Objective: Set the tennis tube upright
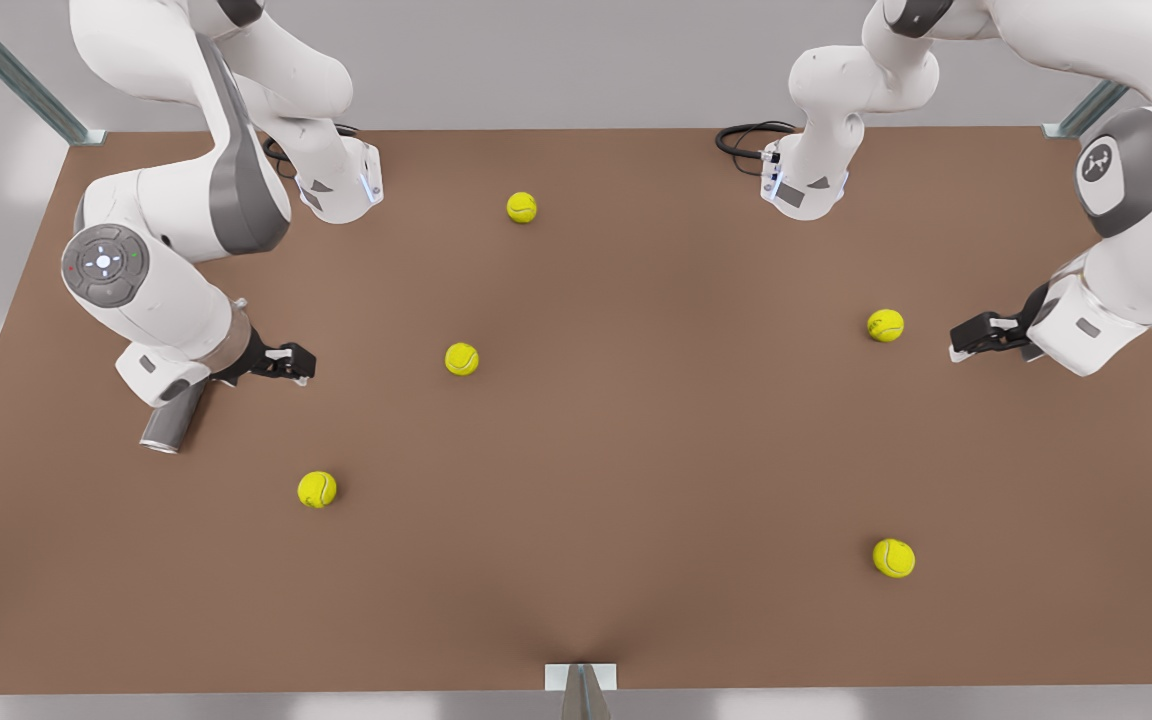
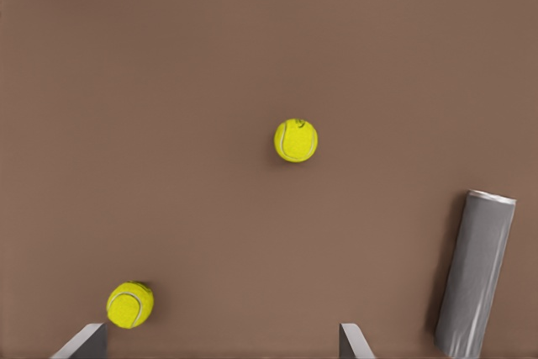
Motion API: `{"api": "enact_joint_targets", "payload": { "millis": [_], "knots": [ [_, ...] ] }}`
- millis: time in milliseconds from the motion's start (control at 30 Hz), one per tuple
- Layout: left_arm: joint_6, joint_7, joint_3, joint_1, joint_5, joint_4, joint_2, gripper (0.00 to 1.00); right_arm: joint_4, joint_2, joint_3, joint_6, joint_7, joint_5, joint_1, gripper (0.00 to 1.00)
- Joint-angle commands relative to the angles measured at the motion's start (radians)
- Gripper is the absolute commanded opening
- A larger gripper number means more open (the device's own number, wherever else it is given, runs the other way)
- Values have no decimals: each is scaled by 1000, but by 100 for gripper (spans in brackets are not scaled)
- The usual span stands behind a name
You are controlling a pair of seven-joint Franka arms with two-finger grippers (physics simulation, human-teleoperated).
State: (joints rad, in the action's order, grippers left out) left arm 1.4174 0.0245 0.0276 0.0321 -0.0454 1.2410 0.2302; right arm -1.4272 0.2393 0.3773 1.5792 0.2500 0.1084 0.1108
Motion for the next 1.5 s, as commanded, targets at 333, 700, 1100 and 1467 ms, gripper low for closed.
{"api": "enact_joint_targets", "payload": {
  "millis": [333, 700, 1100, 1467],
  "knots": [
    [2, 0, 0, 2, 1, 0, 18, 100, 4, 86, -1, -7, -141, 80, 23, 100],
    [3, -2, -1, 0, -5, 0, 26, 100, -341, 11, 5, 136, -187, 100, 397, 100],
    [3, -18, -1, 2, -5, 28, 24, 100, -584, 57, 5, 598, -222, 94, 570, 100],
    [11, -20, -3, 2, -5, 37, 34, 100, -506, 216, -3, 620, -298, 119, 653, 100]
  ]
}}
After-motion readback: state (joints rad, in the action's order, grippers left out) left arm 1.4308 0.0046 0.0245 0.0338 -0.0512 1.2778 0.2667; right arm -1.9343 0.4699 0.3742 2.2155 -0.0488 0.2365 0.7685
